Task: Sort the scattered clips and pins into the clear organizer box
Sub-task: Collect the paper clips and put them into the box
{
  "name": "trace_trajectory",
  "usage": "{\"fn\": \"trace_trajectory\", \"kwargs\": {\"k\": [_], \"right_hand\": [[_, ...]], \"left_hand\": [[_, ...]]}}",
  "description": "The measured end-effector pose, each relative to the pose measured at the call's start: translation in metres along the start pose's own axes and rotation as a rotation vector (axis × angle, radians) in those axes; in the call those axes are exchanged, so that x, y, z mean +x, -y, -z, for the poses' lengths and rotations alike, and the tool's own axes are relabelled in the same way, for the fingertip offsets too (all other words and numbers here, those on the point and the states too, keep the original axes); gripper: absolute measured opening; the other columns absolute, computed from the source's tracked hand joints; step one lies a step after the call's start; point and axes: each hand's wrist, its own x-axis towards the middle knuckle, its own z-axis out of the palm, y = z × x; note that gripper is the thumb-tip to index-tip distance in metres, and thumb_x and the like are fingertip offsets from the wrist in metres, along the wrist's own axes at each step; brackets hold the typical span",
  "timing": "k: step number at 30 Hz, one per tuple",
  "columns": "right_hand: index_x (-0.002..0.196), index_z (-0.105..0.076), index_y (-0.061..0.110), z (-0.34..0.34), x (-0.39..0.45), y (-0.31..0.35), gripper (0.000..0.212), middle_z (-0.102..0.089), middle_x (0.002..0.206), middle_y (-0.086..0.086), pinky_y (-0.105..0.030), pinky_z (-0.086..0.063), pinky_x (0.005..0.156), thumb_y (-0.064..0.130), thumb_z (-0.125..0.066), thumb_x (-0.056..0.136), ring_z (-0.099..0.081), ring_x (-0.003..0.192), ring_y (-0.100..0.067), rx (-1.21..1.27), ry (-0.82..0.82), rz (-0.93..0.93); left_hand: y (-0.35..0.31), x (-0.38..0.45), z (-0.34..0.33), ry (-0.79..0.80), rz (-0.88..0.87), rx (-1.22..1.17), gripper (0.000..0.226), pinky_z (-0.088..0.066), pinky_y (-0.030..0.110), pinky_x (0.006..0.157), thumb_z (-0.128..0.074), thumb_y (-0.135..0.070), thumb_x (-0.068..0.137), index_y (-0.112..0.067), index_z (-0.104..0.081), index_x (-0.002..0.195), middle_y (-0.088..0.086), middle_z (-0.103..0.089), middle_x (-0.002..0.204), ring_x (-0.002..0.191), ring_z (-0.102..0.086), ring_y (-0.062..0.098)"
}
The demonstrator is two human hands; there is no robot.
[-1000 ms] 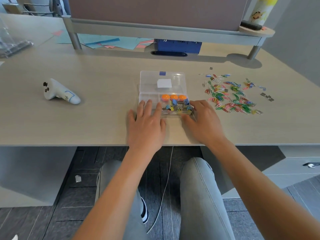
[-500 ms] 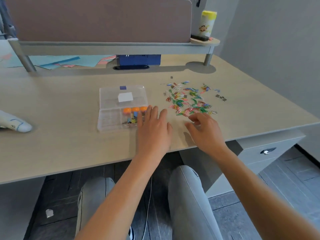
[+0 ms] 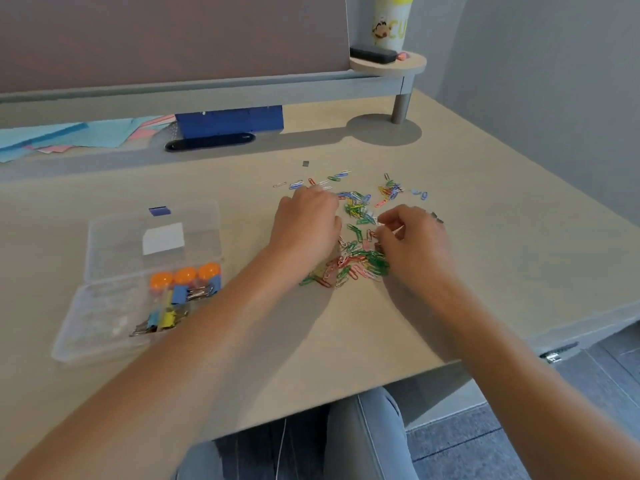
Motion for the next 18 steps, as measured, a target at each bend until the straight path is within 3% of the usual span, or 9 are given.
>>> {"fn": "trace_trajectory", "kwargs": {"k": [6,10,13,18], "right_hand": [[0.107,-0.071,0.025,-0.011,0.043,-0.001,0.017,-0.067,0.094,0.010,-0.030,-0.049,0.072,0.026,-0.063,0.092,-0.061,0.085,-0.012,-0.012,0.076,0.089],[0.106,-0.074,0.023,-0.011,0.076,0.002,0.020,-0.068,0.091,0.008,-0.027,-0.046,0.068,0.021,-0.061,0.091,-0.061,0.085,-0.014,-0.045,0.143,0.101],[0.104,-0.074,0.023,-0.011,0.092,0.003,0.017,-0.069,0.092,0.006,-0.026,-0.041,0.065,0.021,-0.065,0.090,-0.059,0.085,-0.015,-0.083,0.237,0.168],[0.102,-0.075,0.024,-0.015,0.101,0.002,0.021,-0.062,0.092,0.004,-0.033,-0.048,0.074,0.033,-0.076,0.084,-0.059,0.086,-0.019,-0.168,0.382,0.346]], "left_hand": [[0.000,0.024,-0.013,0.043,-0.003,0.088,0.020,-0.042,0.040,0.081,-0.055,-0.017,0.095,-0.018,-0.074,0.101,0.004,-0.066,0.104,0.104,-0.057,0.028],[0.004,0.027,-0.017,0.012,0.018,0.047,0.018,-0.046,0.042,0.082,-0.057,-0.022,0.095,-0.018,-0.075,0.098,0.003,-0.067,0.102,0.101,-0.058,0.027],[0.007,0.029,-0.019,-0.062,0.029,-0.025,0.019,-0.047,0.043,0.085,-0.057,-0.026,0.097,-0.018,-0.073,0.103,0.002,-0.065,0.105,0.104,-0.055,0.025],[0.009,0.028,-0.018,-0.166,0.082,-0.228,0.015,-0.047,0.041,0.088,-0.057,-0.023,0.098,-0.016,-0.070,0.102,-0.001,-0.068,0.101,0.101,-0.057,0.021]]}}
